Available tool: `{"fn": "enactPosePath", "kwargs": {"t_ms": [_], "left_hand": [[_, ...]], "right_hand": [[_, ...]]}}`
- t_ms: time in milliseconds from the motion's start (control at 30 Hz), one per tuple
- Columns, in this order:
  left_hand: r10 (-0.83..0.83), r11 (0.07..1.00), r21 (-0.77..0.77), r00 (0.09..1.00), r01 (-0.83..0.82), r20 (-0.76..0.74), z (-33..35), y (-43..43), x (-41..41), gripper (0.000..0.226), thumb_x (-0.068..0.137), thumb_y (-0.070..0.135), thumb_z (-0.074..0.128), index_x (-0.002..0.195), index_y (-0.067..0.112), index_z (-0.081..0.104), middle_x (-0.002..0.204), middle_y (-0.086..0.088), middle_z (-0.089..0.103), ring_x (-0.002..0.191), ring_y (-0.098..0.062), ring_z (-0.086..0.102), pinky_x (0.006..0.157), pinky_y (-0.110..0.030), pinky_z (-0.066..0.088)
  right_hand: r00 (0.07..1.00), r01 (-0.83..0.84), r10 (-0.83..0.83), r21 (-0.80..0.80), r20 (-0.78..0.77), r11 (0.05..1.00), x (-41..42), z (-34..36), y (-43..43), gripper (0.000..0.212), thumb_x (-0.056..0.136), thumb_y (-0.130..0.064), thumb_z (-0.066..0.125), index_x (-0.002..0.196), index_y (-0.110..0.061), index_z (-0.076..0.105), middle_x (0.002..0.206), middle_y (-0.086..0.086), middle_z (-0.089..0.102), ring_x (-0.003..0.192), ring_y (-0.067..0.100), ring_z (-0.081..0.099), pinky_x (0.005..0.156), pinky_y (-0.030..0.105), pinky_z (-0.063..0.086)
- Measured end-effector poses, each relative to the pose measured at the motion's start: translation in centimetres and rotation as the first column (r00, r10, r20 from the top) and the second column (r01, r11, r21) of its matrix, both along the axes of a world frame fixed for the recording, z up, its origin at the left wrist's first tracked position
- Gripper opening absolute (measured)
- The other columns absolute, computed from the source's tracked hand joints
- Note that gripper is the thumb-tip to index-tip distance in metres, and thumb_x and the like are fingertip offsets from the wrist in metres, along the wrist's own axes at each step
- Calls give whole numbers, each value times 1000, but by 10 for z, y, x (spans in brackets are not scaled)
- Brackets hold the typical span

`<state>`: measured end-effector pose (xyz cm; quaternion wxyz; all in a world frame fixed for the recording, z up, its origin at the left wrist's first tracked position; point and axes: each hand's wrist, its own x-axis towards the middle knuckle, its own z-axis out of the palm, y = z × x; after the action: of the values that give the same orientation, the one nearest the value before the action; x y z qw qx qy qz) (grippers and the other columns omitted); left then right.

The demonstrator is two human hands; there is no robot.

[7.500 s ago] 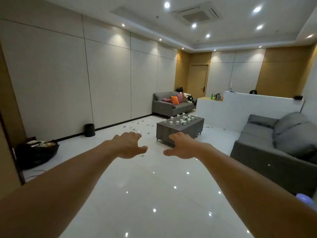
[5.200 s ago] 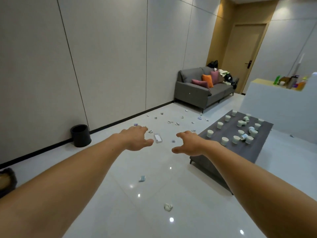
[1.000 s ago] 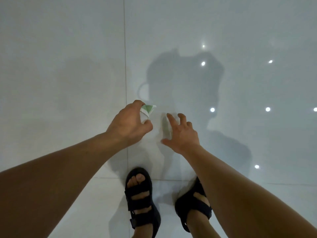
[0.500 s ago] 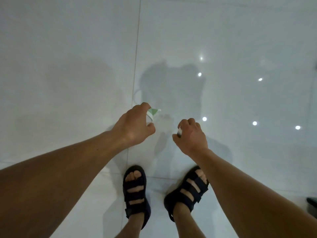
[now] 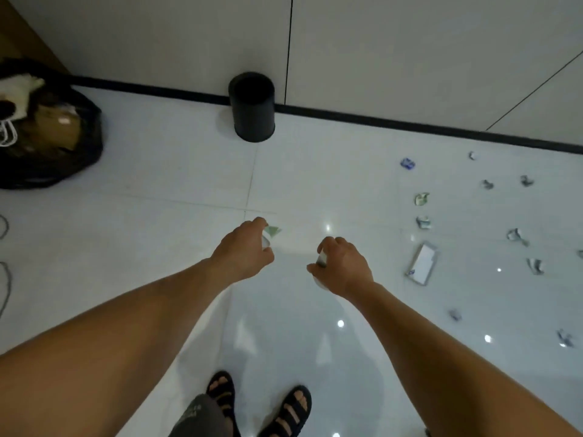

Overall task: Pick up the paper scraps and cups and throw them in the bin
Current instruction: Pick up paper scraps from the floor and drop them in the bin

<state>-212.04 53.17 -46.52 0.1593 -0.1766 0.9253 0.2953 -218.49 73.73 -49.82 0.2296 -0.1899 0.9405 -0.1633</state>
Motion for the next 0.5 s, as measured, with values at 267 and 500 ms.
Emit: {"fn": "enactPosePath", "kwargs": {"t_ms": [267,500], "left_hand": [[77,997,36,988,-73,-132,96,-70,-85,31,82,28,59,108,21,45,95,-2,50,84,-23,49,64,-28,35],[120,992,50,988,-115,-93,132,-176,-146,36,79,27,62,110,22,44,95,0,48,84,-22,50,57,-26,35]], "right_hand": [[988,-16,23,48,-151,999,-97,118,-84,39,78,-45,66,109,-25,54,106,-3,56,87,16,47,68,29,39],[986,-41,45,29,-162,999,-153,157,-185,42,83,-48,66,114,-22,55,111,0,57,89,18,52,71,27,40]]}}
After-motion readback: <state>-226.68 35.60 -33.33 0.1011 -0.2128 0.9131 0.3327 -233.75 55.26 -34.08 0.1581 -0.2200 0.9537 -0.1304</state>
